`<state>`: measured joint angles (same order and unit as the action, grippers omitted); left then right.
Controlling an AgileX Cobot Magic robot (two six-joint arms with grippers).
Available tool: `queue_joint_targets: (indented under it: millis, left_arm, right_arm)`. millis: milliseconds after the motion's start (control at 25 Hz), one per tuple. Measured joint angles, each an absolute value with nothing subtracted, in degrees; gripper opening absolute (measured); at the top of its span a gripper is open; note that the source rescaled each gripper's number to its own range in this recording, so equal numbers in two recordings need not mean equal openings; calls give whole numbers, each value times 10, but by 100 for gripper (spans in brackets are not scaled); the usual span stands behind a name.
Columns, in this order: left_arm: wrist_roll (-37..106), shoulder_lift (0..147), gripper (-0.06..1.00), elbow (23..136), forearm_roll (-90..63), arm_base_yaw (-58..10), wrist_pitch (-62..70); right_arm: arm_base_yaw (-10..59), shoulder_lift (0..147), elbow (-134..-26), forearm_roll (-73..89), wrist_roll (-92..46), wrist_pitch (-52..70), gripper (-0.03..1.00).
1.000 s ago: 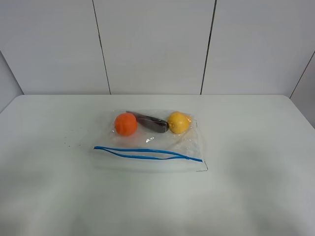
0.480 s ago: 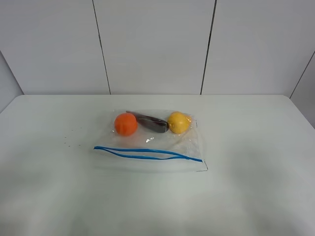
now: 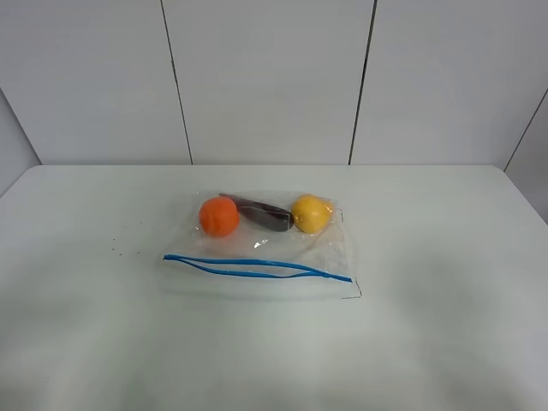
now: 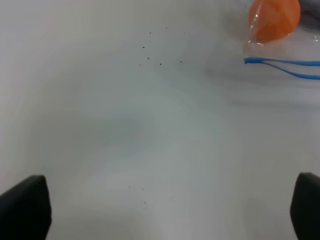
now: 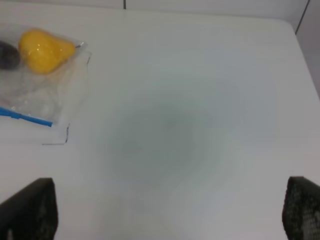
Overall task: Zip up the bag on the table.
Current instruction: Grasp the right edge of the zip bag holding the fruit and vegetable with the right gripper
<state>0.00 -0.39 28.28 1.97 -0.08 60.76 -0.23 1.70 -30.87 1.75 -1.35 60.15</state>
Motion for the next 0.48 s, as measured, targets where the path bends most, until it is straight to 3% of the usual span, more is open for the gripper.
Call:
queue_joint_targets:
  millis: [280, 480]
  left_arm:
    - [0, -4, 100, 283, 20, -1, 608]
    - [0, -4, 100, 283, 20, -1, 608]
  right_arm:
    - [-2, 202, -330, 77, 15, 603, 100]
    - [-2, 373, -330, 154, -38, 553, 100]
